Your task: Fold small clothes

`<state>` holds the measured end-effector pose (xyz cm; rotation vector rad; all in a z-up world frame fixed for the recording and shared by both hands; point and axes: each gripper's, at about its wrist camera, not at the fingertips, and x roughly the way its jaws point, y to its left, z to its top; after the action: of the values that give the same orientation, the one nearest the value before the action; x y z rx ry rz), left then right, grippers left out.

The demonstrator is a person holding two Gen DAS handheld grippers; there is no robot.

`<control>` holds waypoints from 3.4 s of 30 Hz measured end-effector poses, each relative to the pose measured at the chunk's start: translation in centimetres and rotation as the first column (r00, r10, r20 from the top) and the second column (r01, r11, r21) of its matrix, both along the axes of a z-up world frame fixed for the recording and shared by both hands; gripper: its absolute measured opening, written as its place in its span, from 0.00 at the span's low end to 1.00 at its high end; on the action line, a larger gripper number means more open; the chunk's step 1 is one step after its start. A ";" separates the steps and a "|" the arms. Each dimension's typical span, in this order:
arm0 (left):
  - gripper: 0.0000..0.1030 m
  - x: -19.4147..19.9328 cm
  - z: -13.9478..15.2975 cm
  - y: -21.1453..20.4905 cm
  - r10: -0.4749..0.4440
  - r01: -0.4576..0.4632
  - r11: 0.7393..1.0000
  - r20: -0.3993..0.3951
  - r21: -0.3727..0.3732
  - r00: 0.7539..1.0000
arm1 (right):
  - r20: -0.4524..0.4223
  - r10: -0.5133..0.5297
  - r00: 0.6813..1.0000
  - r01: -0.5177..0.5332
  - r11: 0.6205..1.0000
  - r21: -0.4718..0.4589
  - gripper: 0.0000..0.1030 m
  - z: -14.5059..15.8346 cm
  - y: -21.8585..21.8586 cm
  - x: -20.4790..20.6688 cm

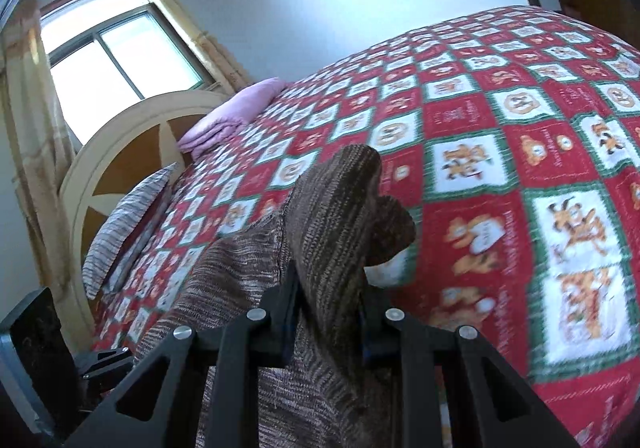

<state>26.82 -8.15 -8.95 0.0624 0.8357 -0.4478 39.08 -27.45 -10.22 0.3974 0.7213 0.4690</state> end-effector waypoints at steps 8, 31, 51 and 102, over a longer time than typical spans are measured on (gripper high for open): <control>0.24 -2.6 0.4 3.1 0.040 -0.040 0.999 0.037 0.003 0.999 | 0.015 0.066 0.998 -0.066 0.998 0.021 0.23 0.5 3.8 -1.9; 0.24 -8.5 0.6 13.1 0.223 -0.221 0.975 0.083 -0.039 0.971 | 0.019 0.276 0.961 -0.276 0.960 0.033 0.23 0.9 16.9 -3.1; 0.24 -11.2 -0.5 19.9 0.339 -0.339 0.941 0.096 -0.014 0.936 | -0.014 0.450 0.893 -0.450 0.893 -0.006 0.23 0.5 28.3 -2.7; 0.63 -10.8 -5.4 23.3 0.441 -0.441 0.896 0.013 0.042 0.897 | -0.176 0.415 0.893 -0.424 0.906 -0.014 0.26 -5.6 31.1 0.5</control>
<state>15.98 15.18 -14.32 -0.0868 0.8278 0.0010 39.61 3.67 -15.85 0.2311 0.9898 0.8310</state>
